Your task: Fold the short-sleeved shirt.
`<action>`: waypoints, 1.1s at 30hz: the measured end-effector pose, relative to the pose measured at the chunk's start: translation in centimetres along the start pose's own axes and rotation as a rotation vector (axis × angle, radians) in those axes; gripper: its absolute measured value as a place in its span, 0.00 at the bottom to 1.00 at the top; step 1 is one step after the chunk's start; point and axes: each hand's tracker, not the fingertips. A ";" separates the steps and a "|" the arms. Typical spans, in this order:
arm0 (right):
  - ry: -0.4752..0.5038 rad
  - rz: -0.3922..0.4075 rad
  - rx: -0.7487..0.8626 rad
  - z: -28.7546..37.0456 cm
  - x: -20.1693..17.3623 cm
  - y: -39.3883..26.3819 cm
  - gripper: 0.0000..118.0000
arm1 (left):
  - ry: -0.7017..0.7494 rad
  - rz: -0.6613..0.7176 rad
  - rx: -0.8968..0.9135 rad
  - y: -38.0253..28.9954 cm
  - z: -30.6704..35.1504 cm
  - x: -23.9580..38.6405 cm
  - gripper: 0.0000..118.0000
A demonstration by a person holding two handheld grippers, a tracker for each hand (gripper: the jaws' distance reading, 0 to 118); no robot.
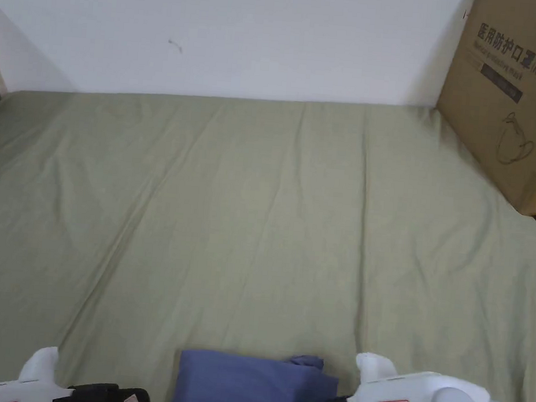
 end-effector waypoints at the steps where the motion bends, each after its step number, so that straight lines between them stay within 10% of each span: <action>1: 0.017 -0.042 0.001 0.2 0.9 -0.1 0.01 | -0.058 0.019 -0.031 0.1 -1.1 -0.2 0.06; 5: 0.070 -0.117 0.011 0.6 1.9 -0.3 0.01 | -0.123 0.002 -0.095 0.5 -5.0 -0.4 0.76; 10: 0.030 -0.029 -0.001 0.3 1.0 -0.3 0.01 | -0.241 0.078 -0.165 1.7 -8.9 -1.8 1.00; 33: 0.025 -0.034 -0.011 0.1 0.8 -0.2 0.01 | -0.292 0.116 -0.327 1.2 -10.8 -2.8 1.00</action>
